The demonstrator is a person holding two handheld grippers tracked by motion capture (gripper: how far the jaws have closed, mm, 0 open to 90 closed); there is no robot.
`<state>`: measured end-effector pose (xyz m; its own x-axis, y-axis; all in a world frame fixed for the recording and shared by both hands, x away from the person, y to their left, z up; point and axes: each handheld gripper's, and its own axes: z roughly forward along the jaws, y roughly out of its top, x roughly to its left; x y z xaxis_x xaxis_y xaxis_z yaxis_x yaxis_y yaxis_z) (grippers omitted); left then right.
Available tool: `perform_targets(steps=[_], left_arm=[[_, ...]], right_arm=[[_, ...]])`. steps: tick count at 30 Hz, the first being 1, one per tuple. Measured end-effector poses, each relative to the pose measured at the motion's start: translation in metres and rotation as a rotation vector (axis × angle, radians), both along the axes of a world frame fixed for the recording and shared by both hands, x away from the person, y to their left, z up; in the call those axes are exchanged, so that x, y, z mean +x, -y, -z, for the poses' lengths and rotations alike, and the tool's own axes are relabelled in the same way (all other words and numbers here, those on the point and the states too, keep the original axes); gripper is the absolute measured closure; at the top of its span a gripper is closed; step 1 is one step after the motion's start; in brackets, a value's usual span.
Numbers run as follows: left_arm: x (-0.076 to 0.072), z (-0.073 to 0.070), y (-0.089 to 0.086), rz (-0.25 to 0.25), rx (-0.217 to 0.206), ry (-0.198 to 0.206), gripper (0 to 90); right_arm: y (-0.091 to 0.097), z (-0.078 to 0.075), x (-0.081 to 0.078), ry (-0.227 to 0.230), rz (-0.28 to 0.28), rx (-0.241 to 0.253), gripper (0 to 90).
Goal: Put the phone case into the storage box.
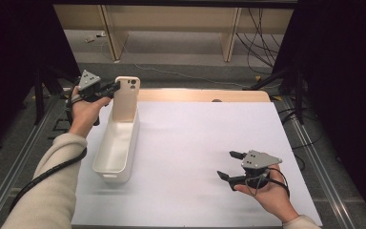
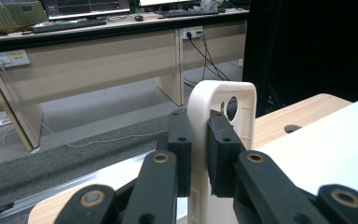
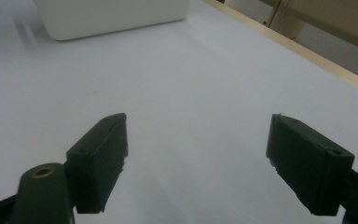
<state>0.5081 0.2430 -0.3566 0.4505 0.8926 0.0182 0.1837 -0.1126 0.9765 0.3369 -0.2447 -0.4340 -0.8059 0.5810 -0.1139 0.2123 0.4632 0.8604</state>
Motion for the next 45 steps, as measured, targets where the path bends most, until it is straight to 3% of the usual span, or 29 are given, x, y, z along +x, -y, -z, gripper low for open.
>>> perform_targets(steps=[45], left_arm=[[0.010,0.012,-0.004,-0.035,-0.002,-0.014,81.0]], right_arm=[[0.000,0.001,0.000,0.002,-0.002,0.000,21.6]])
